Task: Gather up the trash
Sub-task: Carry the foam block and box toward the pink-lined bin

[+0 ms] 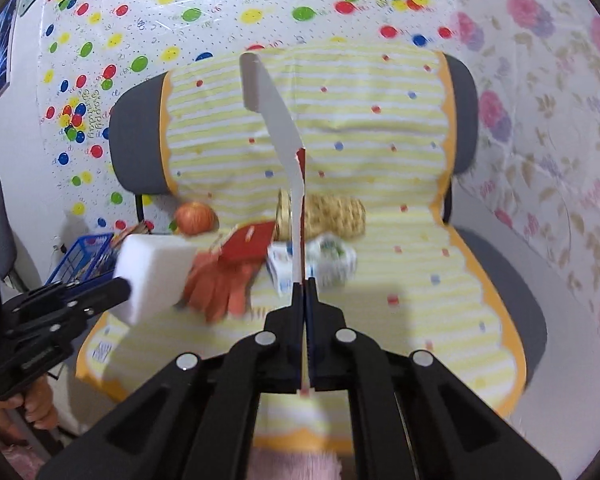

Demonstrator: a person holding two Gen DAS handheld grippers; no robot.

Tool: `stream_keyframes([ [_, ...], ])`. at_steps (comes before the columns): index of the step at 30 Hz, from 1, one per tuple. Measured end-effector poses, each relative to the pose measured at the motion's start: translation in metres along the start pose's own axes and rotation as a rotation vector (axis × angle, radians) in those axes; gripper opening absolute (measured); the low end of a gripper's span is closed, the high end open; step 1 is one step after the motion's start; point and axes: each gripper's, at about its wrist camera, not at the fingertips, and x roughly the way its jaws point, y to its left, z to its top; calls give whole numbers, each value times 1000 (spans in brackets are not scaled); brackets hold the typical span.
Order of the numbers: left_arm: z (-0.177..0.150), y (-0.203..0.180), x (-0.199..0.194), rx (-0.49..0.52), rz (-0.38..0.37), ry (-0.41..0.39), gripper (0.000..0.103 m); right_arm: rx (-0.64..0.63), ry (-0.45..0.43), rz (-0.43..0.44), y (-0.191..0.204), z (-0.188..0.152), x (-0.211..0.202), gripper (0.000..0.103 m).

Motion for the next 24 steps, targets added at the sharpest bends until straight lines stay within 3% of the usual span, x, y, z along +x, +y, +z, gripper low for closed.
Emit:
stream_keyframes([
  [17, -52, -110, 0, 139, -196, 84, 19, 170, 66, -159, -49, -99, -84, 2],
  [24, -71, -166, 6, 223, -331, 136, 19, 233, 93, -281, -73, -138, -127, 2],
])
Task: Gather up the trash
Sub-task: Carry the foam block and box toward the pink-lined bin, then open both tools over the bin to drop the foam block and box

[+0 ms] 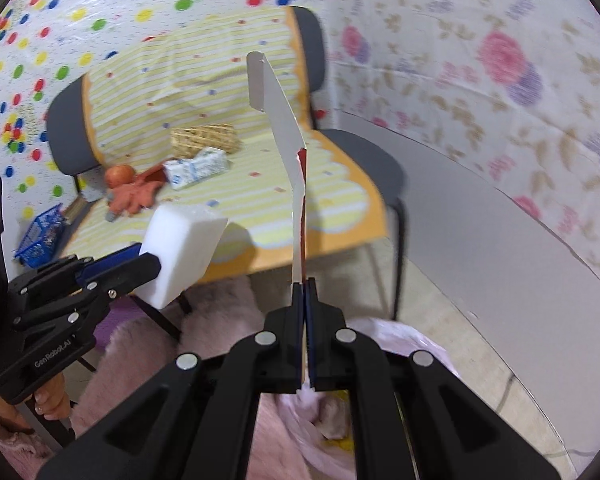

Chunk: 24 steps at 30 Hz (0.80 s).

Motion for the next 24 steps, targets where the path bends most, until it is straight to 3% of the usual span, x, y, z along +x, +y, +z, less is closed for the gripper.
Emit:
stream_keyframes([
  [8, -14, -47, 37, 63, -127, 72, 19, 96, 64, -98, -42, -43, -17, 2],
  [15, -23, -63, 64, 86, -167, 146, 20, 157, 144, -120, -64, -68, -3, 2],
  [18, -23, -62, 73, 73, -172, 161, 23, 156, 165, -128, -68, -73, 8, 2],
  [19, -22, -62, 76, 69, -170, 167, 31, 155, 172, -130, -68, -74, 11, 3],
  [21, -22, -58, 82, 48, -156, 179, 47, 162, 196, -132, -71, -78, 20, 7],
  [23, -24, -54, 84, 29, -148, 184, 55, 166, 205, -134, -73, -81, 25, 35],
  [24, -25, -50, 84, 18, -136, 188, 56, 165, 203, -135, -73, -82, 25, 36],
])
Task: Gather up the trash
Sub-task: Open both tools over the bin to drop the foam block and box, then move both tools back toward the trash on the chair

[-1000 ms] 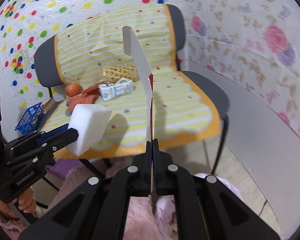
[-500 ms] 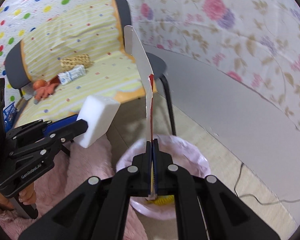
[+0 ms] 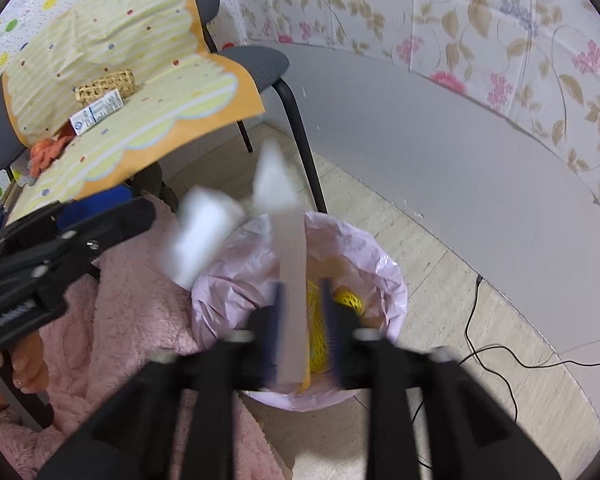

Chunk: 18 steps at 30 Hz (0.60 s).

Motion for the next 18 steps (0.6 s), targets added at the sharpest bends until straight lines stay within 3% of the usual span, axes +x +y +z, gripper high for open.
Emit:
stream_keyframes([
  [8, -2, 27, -31, -45, 108, -42, 61, 1, -68, 24, 3, 13, -16, 36],
  [17, -6, 56, -75, -90, 204, -101, 65, -68, -136, 88, 37, 33, -33, 36],
  [18, -6, 61, -81, -100, 218, -109, 70, -76, -141, 97, 41, 36, -33, 36],
])
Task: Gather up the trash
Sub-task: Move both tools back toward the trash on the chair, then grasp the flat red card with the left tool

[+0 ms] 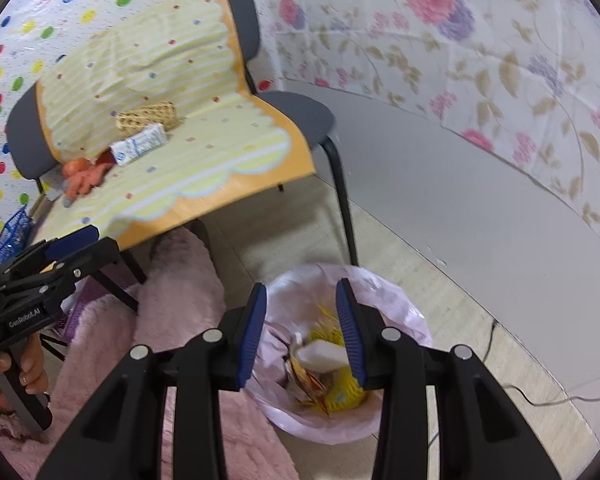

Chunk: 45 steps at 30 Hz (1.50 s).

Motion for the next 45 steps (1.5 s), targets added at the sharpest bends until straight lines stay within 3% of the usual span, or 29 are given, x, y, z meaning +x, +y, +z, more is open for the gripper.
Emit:
stream_keyframes([
  [1, 0, 3, -2, -7, 10, -6, 75, -10, -4, 14, 5, 4, 1, 36],
  [13, 2, 83, -33, -137, 200, -51, 76, -186, -35, 159, 85, 54, 34, 36],
  [21, 11, 135, -48, -217, 319, -81, 77, -243, -44, 204, 118, 83, 63, 52],
  [24, 16, 153, -53, -249, 359, -96, 86, -269, -45, 216, 132, 94, 72, 59],
  [27, 22, 169, -57, -271, 390, -108, 86, -297, -51, 232, 146, 102, 78, 66],
  [35, 57, 198, -35, -206, 450, -91, 86, -300, -62, 234, 170, 135, 107, 68],
  [45, 90, 232, 29, -155, 445, -9, 86, -237, -48, 228, 180, 176, 150, 69],
])
